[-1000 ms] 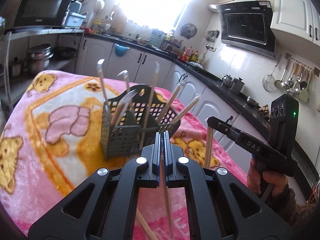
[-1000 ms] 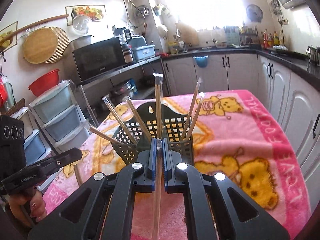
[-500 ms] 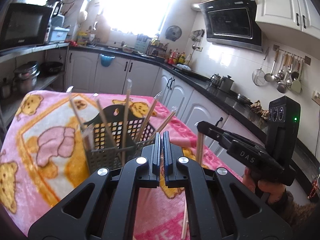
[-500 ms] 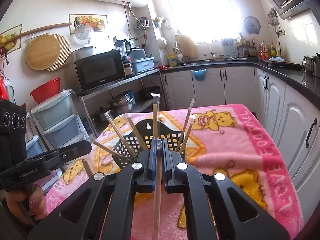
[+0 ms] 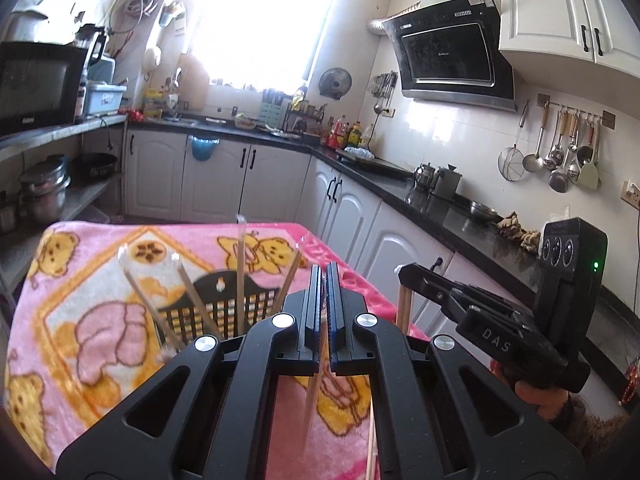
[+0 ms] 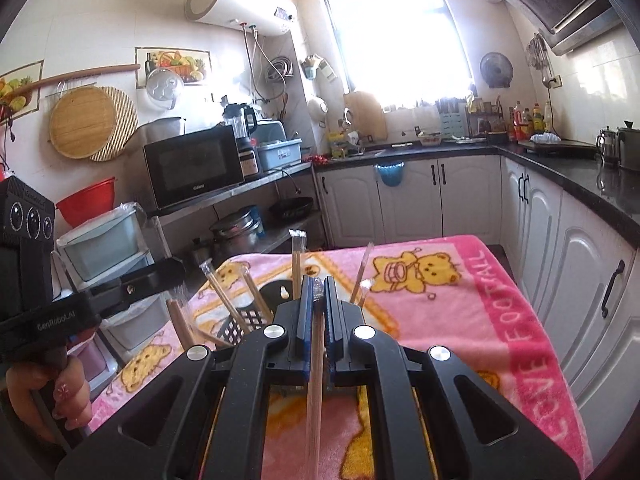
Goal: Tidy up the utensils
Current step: 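Lift both held chopsticks and lower them upright into the green basket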
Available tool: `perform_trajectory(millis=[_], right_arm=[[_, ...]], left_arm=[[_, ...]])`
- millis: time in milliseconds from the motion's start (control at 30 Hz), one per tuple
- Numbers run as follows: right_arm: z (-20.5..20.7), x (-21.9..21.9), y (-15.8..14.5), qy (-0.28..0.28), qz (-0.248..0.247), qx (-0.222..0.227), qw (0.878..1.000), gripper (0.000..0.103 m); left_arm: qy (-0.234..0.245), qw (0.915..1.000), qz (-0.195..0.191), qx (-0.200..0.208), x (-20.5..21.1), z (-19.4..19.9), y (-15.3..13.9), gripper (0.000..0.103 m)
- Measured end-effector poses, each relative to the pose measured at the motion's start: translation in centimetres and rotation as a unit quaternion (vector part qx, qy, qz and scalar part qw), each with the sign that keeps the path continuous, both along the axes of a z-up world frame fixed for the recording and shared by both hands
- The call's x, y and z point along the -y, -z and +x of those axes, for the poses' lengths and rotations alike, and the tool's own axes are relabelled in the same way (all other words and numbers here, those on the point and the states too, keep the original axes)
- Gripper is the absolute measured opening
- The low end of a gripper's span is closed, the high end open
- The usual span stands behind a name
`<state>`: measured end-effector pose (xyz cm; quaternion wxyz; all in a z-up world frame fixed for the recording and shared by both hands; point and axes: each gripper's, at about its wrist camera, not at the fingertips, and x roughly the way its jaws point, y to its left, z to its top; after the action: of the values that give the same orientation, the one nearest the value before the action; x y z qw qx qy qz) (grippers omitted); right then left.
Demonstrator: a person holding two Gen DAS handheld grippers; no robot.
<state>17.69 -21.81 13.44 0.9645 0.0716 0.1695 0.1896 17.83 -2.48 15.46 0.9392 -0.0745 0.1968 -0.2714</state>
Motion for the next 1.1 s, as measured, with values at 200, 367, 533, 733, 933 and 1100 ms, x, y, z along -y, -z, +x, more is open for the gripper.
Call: perform_trajectory(millis=[200,367,533,733,933,1100], right_arm=[[0.5,-0.4,-1.4,-0.004,-0.003,0.015,1.000,0.006],[1.1,-1.0,-2.8,-0.008,-0.006,0.030,0.999,0.006],[1.9,-1.6,-4.4,-0.009,-0.008,0.050,0.999,0.006],[2.9,-3.0,-6.7,-0.016,-0.009,0.092,0.996,0.006],[4.5,-4.0,-8.3,-0.016,-0.009,0.128,0.992,0.006],[6.1,-4.0,-8.8,-0.001,-0.006,0.141,0.990,0.006]], left_arm=[[-0.006,0.9997,-0.002,0.025,-0.3,0.5,-2.2,0.001],[-0.016,0.9988,-0.003,0.046,-0.8,1.1,-4.3,0.001],[-0.027,0.9975,-0.003,0.065,-1.3,1.7,-6.1,0.001],[-0.038,0.9960,-0.006,0.080,-1.9,2.5,-7.8,0.001],[-0.056,0.9942,-0.011,0.091,-3.3,3.4,-8.7,0.001],[-0.066,0.9934,-0.013,0.093,-4.2,4.6,-8.5,0.001]])
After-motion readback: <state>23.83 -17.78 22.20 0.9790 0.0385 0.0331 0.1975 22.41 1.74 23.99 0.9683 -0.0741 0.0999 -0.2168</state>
